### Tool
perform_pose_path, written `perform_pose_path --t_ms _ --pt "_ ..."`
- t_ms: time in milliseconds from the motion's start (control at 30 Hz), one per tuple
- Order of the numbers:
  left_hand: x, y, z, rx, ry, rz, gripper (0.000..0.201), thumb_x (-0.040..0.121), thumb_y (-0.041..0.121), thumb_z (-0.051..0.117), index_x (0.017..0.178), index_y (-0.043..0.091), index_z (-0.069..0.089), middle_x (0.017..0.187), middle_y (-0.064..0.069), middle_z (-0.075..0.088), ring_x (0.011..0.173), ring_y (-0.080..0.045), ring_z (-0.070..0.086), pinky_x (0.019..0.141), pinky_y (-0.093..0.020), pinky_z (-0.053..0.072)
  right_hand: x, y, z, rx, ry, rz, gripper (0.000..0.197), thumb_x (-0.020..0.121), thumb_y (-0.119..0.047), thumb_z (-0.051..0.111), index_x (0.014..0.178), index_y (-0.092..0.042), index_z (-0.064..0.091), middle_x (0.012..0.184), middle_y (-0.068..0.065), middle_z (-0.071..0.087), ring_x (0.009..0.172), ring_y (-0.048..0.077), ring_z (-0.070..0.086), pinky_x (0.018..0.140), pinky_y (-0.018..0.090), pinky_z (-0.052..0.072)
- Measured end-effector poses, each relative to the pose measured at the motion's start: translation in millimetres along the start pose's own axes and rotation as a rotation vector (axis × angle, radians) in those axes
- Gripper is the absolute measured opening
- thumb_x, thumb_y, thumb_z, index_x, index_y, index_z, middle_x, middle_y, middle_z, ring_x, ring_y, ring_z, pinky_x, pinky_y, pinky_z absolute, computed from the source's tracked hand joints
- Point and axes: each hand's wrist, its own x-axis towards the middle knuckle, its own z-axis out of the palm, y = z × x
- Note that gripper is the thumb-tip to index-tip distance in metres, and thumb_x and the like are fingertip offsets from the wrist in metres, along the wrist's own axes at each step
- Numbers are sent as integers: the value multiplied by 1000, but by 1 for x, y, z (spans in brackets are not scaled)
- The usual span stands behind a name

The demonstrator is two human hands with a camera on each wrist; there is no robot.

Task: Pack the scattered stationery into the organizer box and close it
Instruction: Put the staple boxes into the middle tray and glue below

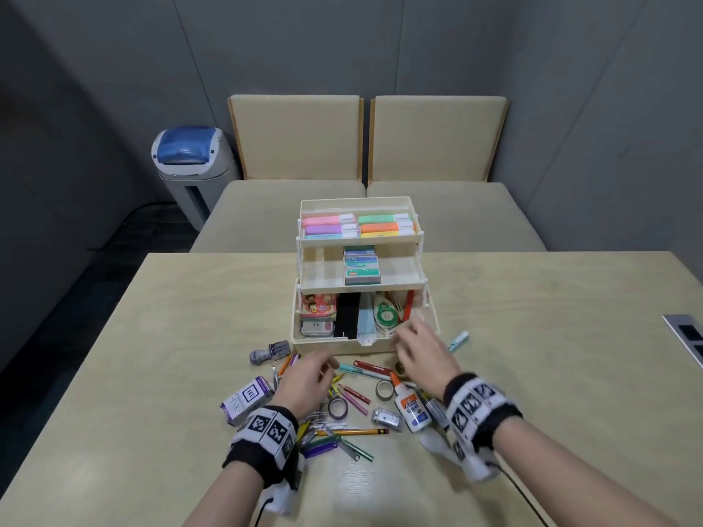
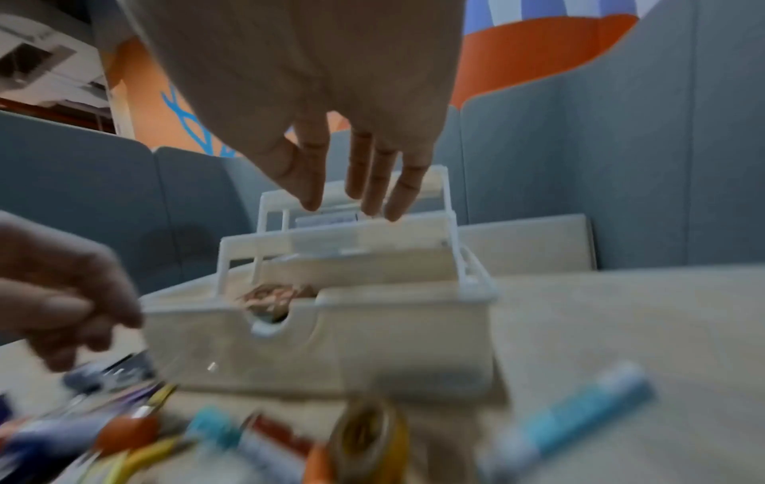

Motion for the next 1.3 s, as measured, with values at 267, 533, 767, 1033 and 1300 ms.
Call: perform_pose_path --t_ms 267,533,767,1033,1300 --pt "-27 -11 21 28 -65 -44 15 95 23 49 101 22 63 100 5 67 90 -10 61 81 -28 52 -75 44 57 21 -144 228 20 96 -23 42 111 -26 55 122 -10 49 107 13 55 91 29 47" --pt "-43 -28 10 -15 46 -176 15 95 22 50 102 24 63 97 9 66 82 -6 61 73 -23 53 -51 25 60 -224 -203 368 48 88 -46 58 125 -19 45 127 5 37 97 22 57 74 33 49" --pt "-49 -36 5 1 73 -188 14 95 22 50 98 27 63 88 9 63 68 -1 54 55 -13 37 -41 26 62 -192 -213 422 54 83 -44 61 127 -17 45 126 4 47 108 23 52 83 36 49" --pt "-44 -44 -3 -28 67 -224 15 95 20 49 98 26 63 83 8 64 69 -6 58 56 -17 43 -44 41 -4 520 -198 411 26 86 -31 67 99 -12 56 90 1 63 74 13 61 63 24 49" --pt "-31 -36 -11 -58 82 -202 13 95 18 49 92 28 58 80 6 61 60 -6 53 51 -20 38 44 40 -32 563 -60 555 37 96 -19 52 131 -12 40 116 20 61 71 25 63 43 26 46"
